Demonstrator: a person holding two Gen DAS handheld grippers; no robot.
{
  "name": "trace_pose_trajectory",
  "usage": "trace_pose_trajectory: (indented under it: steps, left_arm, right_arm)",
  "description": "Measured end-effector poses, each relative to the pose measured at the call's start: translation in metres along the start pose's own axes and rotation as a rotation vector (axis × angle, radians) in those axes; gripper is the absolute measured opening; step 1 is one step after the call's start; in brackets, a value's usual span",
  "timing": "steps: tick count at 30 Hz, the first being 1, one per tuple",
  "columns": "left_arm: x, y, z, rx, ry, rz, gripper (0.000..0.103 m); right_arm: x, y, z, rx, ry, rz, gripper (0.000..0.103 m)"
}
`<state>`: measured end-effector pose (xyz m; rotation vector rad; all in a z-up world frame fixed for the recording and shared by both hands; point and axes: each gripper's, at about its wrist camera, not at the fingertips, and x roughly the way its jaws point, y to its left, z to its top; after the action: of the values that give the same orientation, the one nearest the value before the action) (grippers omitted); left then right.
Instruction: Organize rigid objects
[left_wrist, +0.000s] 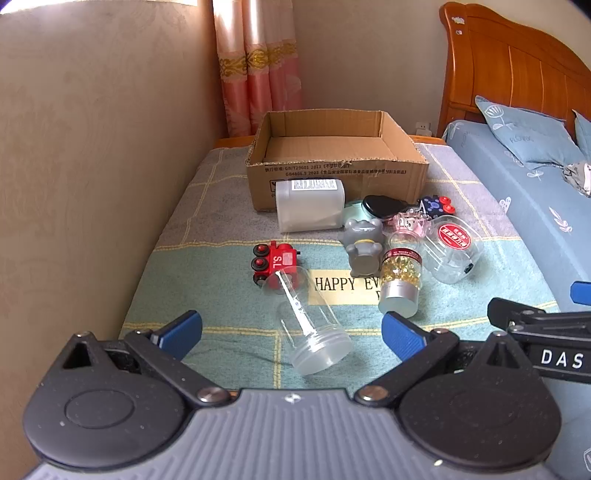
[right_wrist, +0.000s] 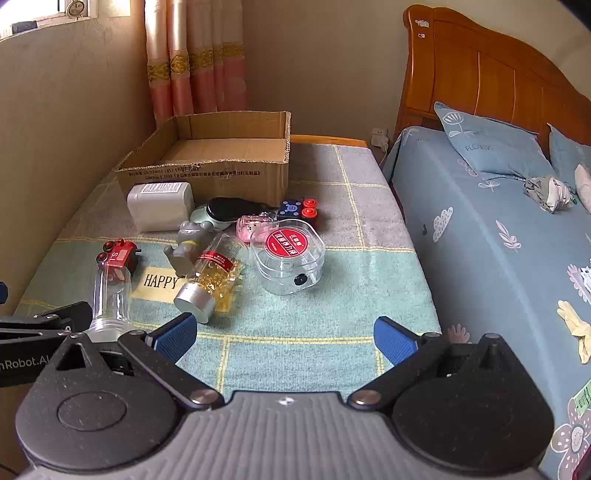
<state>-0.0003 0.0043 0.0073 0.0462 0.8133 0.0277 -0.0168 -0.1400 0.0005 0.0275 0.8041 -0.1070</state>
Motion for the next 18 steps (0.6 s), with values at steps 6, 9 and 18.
trace_pose_trajectory:
  steps: [6, 9, 18]
  left_arm:
    - [-0.0005, -0.0014, -0.0006, 0.001, -0.006, 0.003, 0.102]
    - [-0.0006, -0.0014, -0.0005, -0.001, -0.007, -0.001, 0.102]
    - [0.0001, -0.0011, -0.0003, -0.002, -0.007, 0.002, 0.102]
  right_arm:
    - [-0.0011, 0.0003, 0.001, -0.001, -0.003, -0.002, 0.103]
    - [-0.002, 0.0007, 0.0012, 0.0, -0.005, -0.003, 0.103]
    - [-0.0038, 0.0022, 0.0025, 0.001, -0.012, 0.001, 0.103]
